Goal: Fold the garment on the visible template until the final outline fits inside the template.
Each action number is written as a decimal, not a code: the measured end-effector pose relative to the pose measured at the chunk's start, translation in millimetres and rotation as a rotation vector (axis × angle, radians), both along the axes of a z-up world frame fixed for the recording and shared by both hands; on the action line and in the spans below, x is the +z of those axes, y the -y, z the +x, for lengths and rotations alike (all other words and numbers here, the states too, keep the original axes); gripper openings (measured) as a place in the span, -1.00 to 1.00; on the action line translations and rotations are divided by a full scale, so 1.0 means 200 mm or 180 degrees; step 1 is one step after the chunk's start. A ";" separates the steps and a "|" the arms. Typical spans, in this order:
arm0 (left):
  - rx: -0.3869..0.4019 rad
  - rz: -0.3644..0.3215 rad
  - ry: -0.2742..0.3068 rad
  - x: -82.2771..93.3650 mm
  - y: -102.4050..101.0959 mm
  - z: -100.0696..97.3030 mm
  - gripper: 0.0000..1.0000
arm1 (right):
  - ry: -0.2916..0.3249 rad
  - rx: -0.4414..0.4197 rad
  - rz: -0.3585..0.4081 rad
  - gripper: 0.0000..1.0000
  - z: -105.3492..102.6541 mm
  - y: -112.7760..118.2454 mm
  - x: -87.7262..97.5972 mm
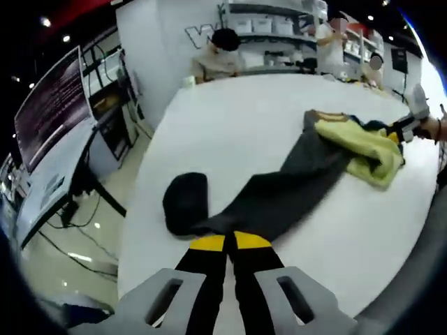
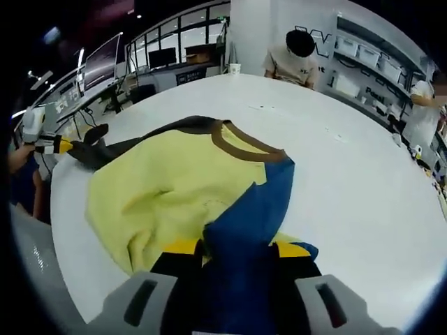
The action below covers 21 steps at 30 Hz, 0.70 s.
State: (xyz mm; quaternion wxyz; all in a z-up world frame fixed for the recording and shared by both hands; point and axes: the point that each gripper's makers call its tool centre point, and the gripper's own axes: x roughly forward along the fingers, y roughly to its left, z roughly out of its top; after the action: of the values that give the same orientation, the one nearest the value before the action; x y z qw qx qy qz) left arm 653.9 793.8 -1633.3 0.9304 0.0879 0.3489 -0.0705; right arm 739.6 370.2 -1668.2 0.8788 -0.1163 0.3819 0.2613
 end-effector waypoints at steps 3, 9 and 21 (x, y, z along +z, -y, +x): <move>0.0151 0.0092 0.0005 0.02 -0.06 -0.04 -0.94 | 0.0001 -0.0020 -0.0014 -0.25 0.00 0.01 0.00; 0.0124 0.0187 -0.0084 0.00 -0.10 -0.10 -0.94 | 0.0023 -0.0029 -0.0057 -0.26 0.00 0.01 0.01; 0.0129 0.0266 -0.0042 -0.04 -0.08 -0.26 -0.13 | 0.0095 -0.0046 0.0035 -0.04 0.00 0.01 0.04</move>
State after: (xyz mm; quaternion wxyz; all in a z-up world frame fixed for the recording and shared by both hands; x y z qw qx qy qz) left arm 602.5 810.2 -1641.7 0.9248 0.1192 0.3593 -0.0375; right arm 739.6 367.9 -1660.7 0.8869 -0.1126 0.3682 0.2553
